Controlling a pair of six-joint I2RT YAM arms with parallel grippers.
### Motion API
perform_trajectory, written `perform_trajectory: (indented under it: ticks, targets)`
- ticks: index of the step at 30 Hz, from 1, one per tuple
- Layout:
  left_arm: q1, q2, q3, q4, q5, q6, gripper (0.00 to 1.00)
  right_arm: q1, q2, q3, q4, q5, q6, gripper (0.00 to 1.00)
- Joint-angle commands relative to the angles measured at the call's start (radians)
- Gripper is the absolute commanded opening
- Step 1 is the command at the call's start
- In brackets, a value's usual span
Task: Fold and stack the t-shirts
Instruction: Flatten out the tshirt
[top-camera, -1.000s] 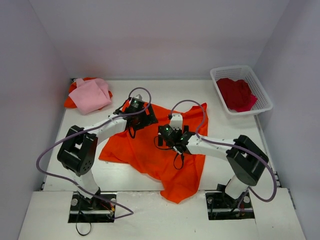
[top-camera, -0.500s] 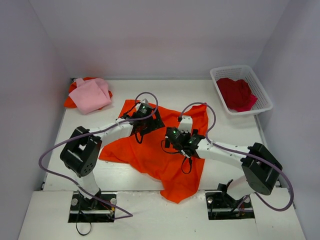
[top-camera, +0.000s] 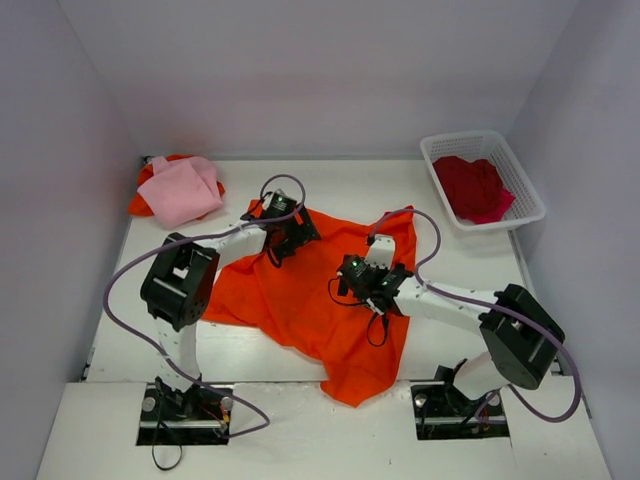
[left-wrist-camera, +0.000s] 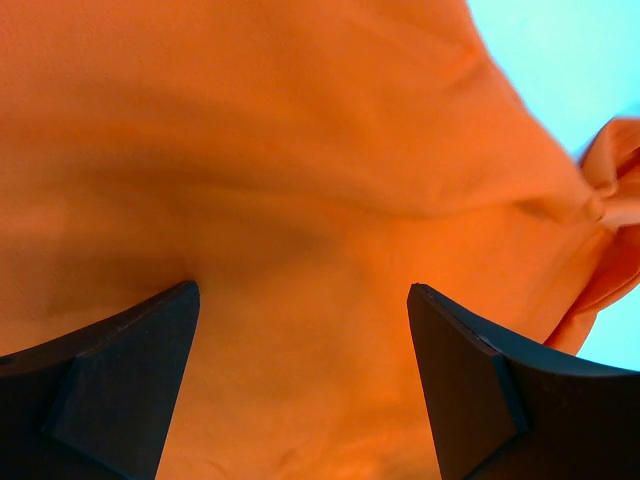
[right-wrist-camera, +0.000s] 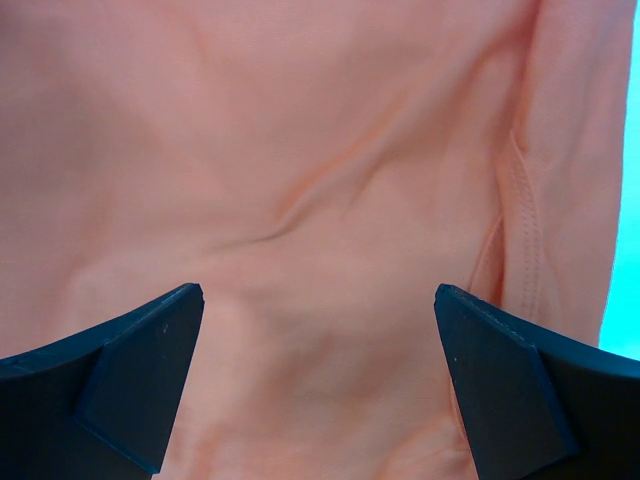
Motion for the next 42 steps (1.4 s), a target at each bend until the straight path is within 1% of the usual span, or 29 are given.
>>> perform_trajectory:
  ticks: [1, 7, 13, 21, 27, 42]
  targets:
    - [0.021, -0.003, 0.064, 0.037, 0.017, -0.01, 0.8, -0.011, 0.001, -0.012, -0.002, 0.025, 0.045, 0.97]
    - [0.066, 0.046, 0.123, 0.024, 0.02, -0.001, 0.8, -0.012, -0.008, -0.046, -0.005, 0.02, 0.079, 0.96]
    - [0.112, 0.057, 0.123, 0.014, 0.015, 0.014, 0.8, -0.017, -0.033, -0.058, -0.019, 0.022, 0.089, 0.96]
    - [0.162, 0.045, 0.038, 0.056, 0.027, 0.019, 0.8, -0.02, -0.057, -0.052, -0.069, 0.046, 0.103, 0.96]
    - [0.208, 0.006, -0.023, 0.067, 0.032, 0.028, 0.8, -0.021, -0.077, -0.04, -0.125, 0.079, 0.114, 0.96]
    - [0.303, -0.098, -0.155, 0.09, 0.059, 0.06, 0.8, -0.041, -0.158, -0.09, -0.185, 0.109, 0.152, 0.96]
